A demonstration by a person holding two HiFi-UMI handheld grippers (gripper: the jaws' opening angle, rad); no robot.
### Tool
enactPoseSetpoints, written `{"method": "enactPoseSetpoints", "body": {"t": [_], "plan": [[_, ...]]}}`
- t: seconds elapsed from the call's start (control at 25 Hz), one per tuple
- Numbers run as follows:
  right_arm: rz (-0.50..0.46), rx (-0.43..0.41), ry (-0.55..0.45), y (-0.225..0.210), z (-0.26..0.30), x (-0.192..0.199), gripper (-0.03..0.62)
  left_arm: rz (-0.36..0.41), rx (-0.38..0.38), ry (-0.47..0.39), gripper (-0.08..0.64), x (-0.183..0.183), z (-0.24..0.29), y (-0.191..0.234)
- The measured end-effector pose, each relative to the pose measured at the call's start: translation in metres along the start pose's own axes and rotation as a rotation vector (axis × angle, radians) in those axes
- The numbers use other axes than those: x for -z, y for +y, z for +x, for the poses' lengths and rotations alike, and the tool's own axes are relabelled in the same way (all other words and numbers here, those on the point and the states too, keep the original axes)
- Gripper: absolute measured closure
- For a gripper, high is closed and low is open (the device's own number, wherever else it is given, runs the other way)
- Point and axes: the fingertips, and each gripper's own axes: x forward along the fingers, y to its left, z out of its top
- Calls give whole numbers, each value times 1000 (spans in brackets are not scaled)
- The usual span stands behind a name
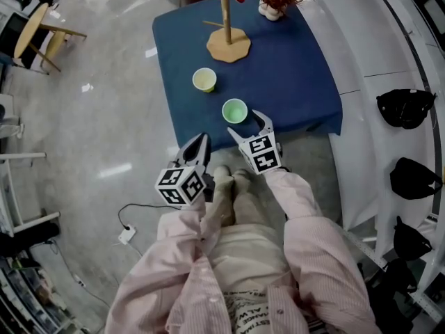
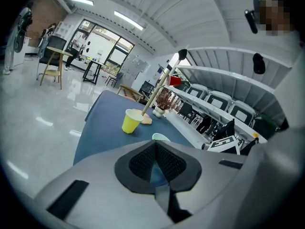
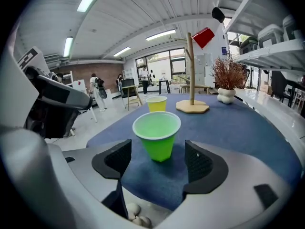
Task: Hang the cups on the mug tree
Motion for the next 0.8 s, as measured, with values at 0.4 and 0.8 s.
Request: {"method": "enactPoseSetpoints", "body": {"t": [0.4, 0.8], "plan": [[-52, 21, -47, -3, 27, -4, 270, -17, -18, -2, 561, 8, 15, 17], [-63, -12, -52, 2, 32, -17, 291, -37, -42, 0, 561, 1, 13, 21]]}}
